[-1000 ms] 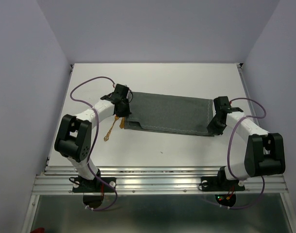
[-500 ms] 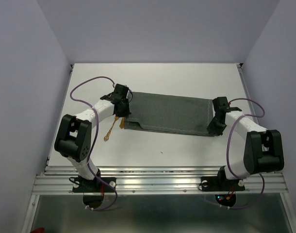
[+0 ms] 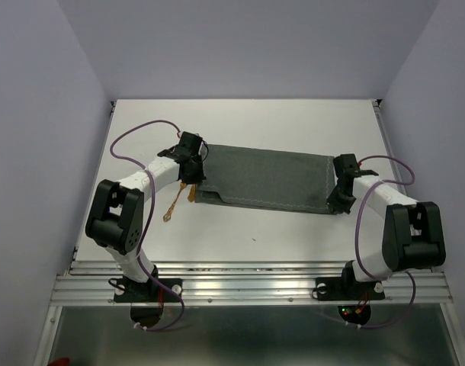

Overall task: Fold the napkin into a case and place the utensils inside
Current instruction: Smooth out the rectangle-folded napkin at the center of the board.

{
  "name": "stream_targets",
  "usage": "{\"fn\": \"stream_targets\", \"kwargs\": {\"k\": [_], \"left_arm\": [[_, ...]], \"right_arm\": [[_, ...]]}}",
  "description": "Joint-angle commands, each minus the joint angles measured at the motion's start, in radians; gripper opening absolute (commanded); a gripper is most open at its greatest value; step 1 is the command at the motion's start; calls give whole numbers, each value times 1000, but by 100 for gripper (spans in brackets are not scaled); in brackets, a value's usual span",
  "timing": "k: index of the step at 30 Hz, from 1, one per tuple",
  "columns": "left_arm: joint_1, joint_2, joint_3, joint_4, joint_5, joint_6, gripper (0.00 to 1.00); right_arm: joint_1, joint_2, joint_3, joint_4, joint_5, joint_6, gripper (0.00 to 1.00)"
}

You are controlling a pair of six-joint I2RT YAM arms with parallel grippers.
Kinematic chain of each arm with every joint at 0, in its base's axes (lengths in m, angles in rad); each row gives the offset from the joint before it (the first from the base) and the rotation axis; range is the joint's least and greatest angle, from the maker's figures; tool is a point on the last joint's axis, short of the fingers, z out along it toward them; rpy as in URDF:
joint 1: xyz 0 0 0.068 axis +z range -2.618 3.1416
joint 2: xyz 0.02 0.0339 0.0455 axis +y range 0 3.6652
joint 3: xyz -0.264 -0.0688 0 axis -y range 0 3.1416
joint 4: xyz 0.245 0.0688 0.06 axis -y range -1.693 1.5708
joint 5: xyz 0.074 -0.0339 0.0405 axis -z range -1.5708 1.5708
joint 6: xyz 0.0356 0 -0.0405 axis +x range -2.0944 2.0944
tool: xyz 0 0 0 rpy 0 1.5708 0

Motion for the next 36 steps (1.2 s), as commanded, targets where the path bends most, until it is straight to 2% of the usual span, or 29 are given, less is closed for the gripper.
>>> {"fn": "stream_targets", "kwargs": {"k": [1,5,6,7,10,12,18,20,23,26,32,36], "left_arm": [[-2,2,11,-4,-3,15,0],[-2,7,6,0,-2,17,0],[-2,8,8,2,0,17,0],[-2,11,6,2,0,17,0],[-2,14,6,3,2,15,0],[-2,11,1,5,0,14,0],[-2,14,4,3,-2,14,0],[-2,16,4,3,-5,15,0],[-2,14,1,0,-5,17,0],[-2,14,3,-1,-8,18,0],[-2,8,1,-1,-6,18,0],[-2,1,3,-7,-5,18,0]], "right_arm": [[4,-29,-8,21,34,-9,1],[4,-77,0,26,37,-16,1],[4,-80,1,26,40,-18,5],[4,-80,4,26,44,-21,15],[4,-71,15,30,54,-28,28],[4,-59,18,37,52,-33,32],[4,-16,17,67,35,-39,34],[4,-2,14,78,24,-39,33],[4,1,1,90,14,-38,26],[4,3,-5,92,17,-36,16],[4,-26,-5,80,27,-36,1],[4,-49,15,57,44,-33,1]]}}
